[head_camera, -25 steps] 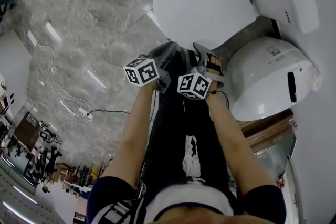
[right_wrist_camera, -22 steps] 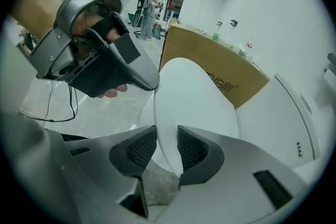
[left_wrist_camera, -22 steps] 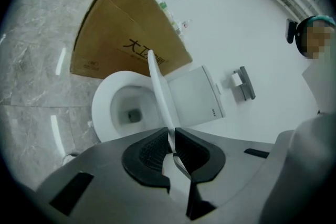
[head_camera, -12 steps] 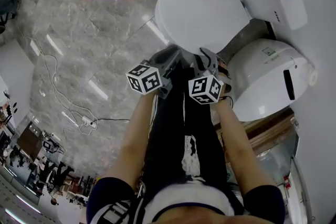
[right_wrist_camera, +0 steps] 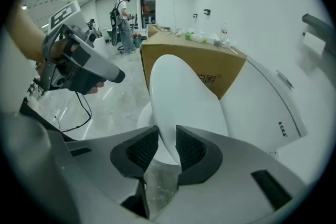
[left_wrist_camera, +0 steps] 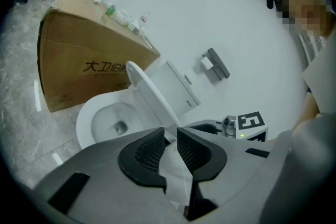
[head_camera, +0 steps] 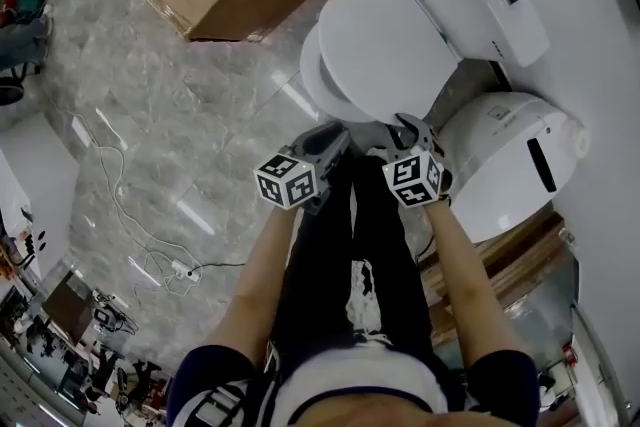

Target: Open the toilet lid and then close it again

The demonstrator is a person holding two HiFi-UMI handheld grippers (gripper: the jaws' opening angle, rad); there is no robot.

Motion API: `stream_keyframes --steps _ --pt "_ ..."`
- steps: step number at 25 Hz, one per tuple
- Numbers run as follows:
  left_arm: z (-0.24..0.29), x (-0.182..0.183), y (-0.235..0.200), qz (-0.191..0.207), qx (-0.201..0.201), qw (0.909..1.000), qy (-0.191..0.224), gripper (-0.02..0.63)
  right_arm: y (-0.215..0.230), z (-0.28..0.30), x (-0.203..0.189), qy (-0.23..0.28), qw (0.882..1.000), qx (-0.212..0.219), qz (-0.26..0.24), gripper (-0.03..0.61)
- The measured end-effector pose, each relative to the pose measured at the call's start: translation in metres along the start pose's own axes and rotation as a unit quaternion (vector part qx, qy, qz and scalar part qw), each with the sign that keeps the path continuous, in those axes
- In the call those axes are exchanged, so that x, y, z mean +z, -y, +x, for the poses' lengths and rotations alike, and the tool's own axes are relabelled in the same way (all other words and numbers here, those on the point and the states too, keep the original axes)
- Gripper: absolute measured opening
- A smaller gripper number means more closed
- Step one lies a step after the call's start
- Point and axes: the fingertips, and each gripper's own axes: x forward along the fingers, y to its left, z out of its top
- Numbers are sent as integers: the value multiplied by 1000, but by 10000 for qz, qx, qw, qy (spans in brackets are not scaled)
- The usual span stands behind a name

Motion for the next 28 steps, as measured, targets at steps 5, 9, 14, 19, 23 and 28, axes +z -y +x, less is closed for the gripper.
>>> stream_keyframes --steps 5,9,14,19,23,28 --pt "-12 12 27 294 -233 9989 -283 67 15 -16 5 -56 9993 -175 316 92" --pt "-20 34 45 807 -170 9963 -243 67 28 -27 10 -110 9981 -177 586 91" --pt "-26 54 59 1115 -65 9936 -179 61 46 -37 13 -115 9955 -208 923 91" --pt "-24 75 74 1301 -32 9914 -118 61 61 -46 16 -86 9954 -99 947 87" --pt "-14 86 83 1398 110 9901 -76 61 69 -46 13 -209 9963 263 788 87" --pt "-14 105 107 1604 251 9867 16 61 77 -54 11 -344 9961 468 668 84"
